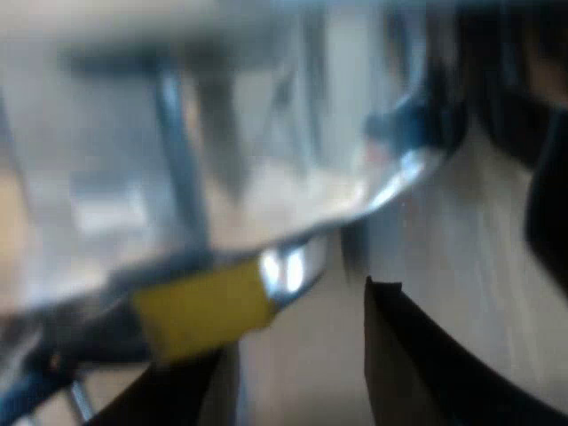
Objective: Put the handle in the coffee machine
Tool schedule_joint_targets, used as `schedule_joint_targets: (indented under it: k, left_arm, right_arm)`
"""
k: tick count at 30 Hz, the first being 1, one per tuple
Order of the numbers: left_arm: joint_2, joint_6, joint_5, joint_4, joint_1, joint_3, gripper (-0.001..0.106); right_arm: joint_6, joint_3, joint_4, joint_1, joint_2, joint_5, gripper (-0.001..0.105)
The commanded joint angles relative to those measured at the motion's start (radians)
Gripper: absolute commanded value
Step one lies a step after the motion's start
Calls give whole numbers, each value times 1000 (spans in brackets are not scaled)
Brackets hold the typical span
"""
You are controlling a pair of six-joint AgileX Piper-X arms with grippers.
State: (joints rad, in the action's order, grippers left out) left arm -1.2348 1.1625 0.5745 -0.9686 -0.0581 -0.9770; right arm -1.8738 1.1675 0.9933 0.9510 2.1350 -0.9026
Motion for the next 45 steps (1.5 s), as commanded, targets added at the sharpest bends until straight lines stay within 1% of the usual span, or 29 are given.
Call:
schedule_joint_targets:
  k: [1, 3, 4, 7, 10, 12, 13, 15, 16, 17, 19, 21, 24, 25, 26, 27, 30, 31, 32, 34, 35, 36, 37, 38, 39, 41, 43, 44, 45]
  left_arm:
    - [11, 50, 58, -11, -17, 7, 0]
    - [15, 54, 58, -5, -17, 7, 0]
    - [17, 66, 58, -5, -17, 7, 0]
    - [30, 98, 58, -2, -17, 16, 0]
    - [43, 98, 53, 9, -17, 24, 0]
    - [48, 104, 50, 9, -17, 24, 0]
    - [49, 109, 50, 9, -17, 24, 0]
    - [54, 129, 50, 10, -17, 26, 0]
    - [57, 135, 50, 10, -17, 30, 0]
    - [61, 142, 52, 16, -17, 33, 0]
    - [74, 163, 52, 31, -17, 42, 0]
    - [99, 192, 54, 31, -17, 69, 0]
    - [123, 214, 59, 40, -17, 106, 0]
    - [125, 219, 59, 44, -17, 110, 0]
    - [133, 240, 69, 67, -17, 143, 0]
    - [138, 261, 70, 78, -17, 156, 0]
    - [144, 276, 71, 94, -17, 170, 0]
    - [146, 279, 71, 101, -17, 173, 0]
    - [151, 312, 74, 142, -20, 181, 0]
    - [151, 324, 74, 152, -26, 181, 0]
    - [151, 324, 74, 159, -34, 181, 0]
    - [151, 324, 74, 160, -46, 181, 0]
    - [151, 324, 63, 160, -93, 181, 0]
    - [151, 324, 44, 163, -127, 181, 0]
    - [151, 324, 33, 166, -144, 181, 0]
    - [151, 324, -20, 166, -189, 181, 0]
    - [151, 322, -34, 166, -202, 181, 0]
    - [151, 322, -66, 168, -237, 181, 0]
    - [151, 322, -80, 168, -249, 181, 0]
  right_arm:
    - [109, -19, -113, 32, -67, 124, 39]
    - [129, -44, -137, 42, -83, 136, 39]
    - [129, -55, -144, 43, -90, 142, 39]
    - [129, -124, -184, 68, -145, 190, 39]
    - [129, -183, -227, 90, -198, 190, 39]
    - [135, -246, -246, 109, -253, 195, 39]
    - [139, -263, -255, 112, -267, 201, 39]
    - [175, -328, -313, 123, -330, 224, 39]
    - [185, -339, -321, 126, -341, 228, 39]
    - [196, -371, -342, 135, -376, 234, 39]
    - [196, -416, -364, 147, -435, 237, 39]
    - [196, -458, -419, 165, -515, 273, 39]
    - [207, -483, -505, 184, -601, 317, 39]
    - [220, -489, -549, 184, -640, 352, 39]
    - [227, -493, -608, 184, -687, 413, 39]
    - [229, -493, -650, 184, -718, 440, 39]
    - [231, -493, -681, 184, -741, 469, 39]
    - [233, -493, -760, 184, -804, 503, 39]
    - [240, -493, -904, 184, -916, 515, 39]
    - [240, -493, -962, 184, -978, 515, 40]
    - [240, -493, -1007, 184, -1029, 515, 45]
    - [240, -493, -1013, 184, -1036, 515, 46]
    - [240, -493, -1025, 184, -1049, 515, 49]
    - [240, -493, -1099, 184, -1123, 515, 59]
    - [240, -493, -1120, 184, -1139, 515, 60]
    - [240, -493, -1197, 184, -1192, 510, 60]
    - [240, -493, -1229, 184, -1211, 509, 60]
    - [240, -493, -1278, 184, -1235, 507, 60]
    - [240, -493, -1286, 184, -1241, 503, 60]
